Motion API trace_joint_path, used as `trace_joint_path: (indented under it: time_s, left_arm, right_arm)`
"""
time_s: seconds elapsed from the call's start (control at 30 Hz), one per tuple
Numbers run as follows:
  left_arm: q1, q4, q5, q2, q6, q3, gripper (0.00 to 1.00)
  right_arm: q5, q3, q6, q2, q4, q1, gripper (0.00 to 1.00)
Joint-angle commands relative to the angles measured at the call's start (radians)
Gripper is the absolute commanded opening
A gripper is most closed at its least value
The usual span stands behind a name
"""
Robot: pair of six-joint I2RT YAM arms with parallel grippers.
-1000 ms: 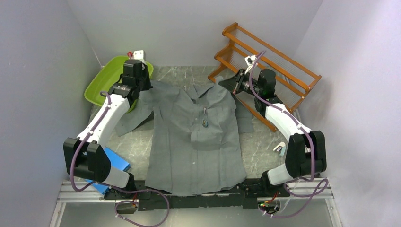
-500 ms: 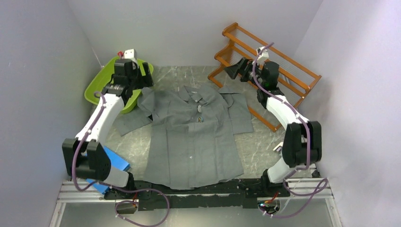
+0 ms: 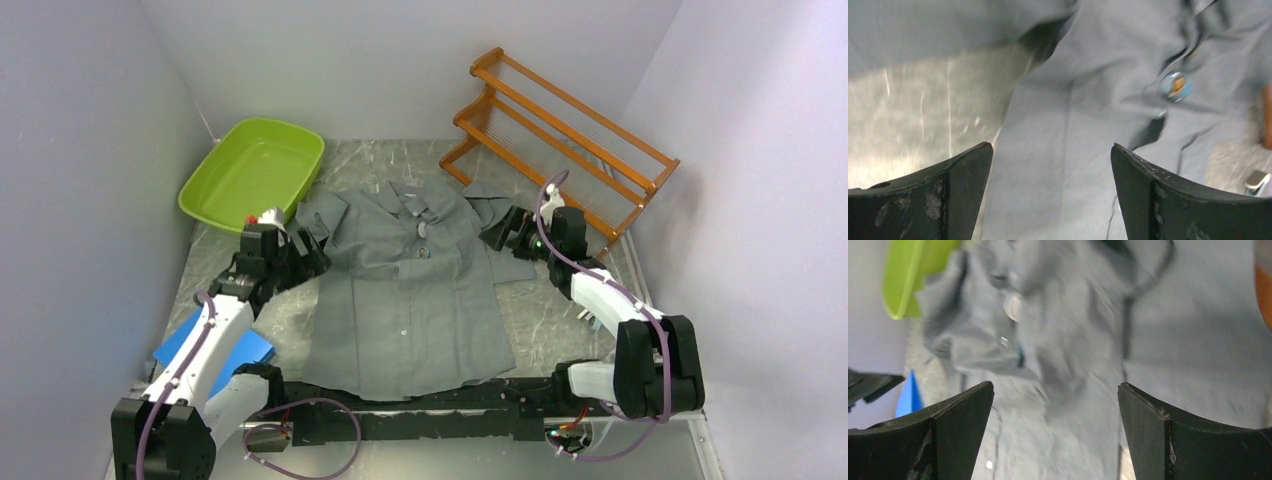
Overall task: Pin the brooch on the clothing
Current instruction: Flatten out the clothes at the center of the board.
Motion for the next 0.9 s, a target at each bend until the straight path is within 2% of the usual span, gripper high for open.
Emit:
trace_joint_path:
  time_s: [0.0,0.2,0.3,0.43,0.63,0.77,0.87]
  left_arm:
    - [-0.001,-0.055,-0.01,-0.086,-0.16,-0.123,0.93]
    - [0.001,-0.017,-0.043,-0.079,-0.198,-0.185,0.94]
    - [0.0,-0.003,-0.025,-0.03,-0.189,-0.17,0.94]
    - [0.0,0.013,-0.021,0.0,-0.183,-0.154,0.93]
    - [0.001,0.018,-0.023,-0.012,-0.179,-0.142,0.93]
    - [0.001,0.005,-0.01,-0.025,-0.178,-0.135,0.92]
    - [0.001,0.004,-0.011,-0.041,-0.18,-0.136,0.92]
  right_arm:
    - [0.134,-0.074,0.03,-0.037,-0.095,-0.034,0.98]
    - [0.29,-0.175,0.178,-0.05,-0.102,-0.106,0.95]
    - [0.318,-0.177,0.216,-0.036,-0.126,-0.135,0.94]
    - [0.335,-0.197,0.272,-0.018,-0.155,-0.14,0.87]
    - [0.308,-0.254,0.351,0.031,-0.106,-0.184,0.81]
    - [0.212,-0.259,0.382,0.138,-0.046,-0.217,0.78]
    - [0.146,-0.28,0.404,0.228,0.076,-0.236,0.67]
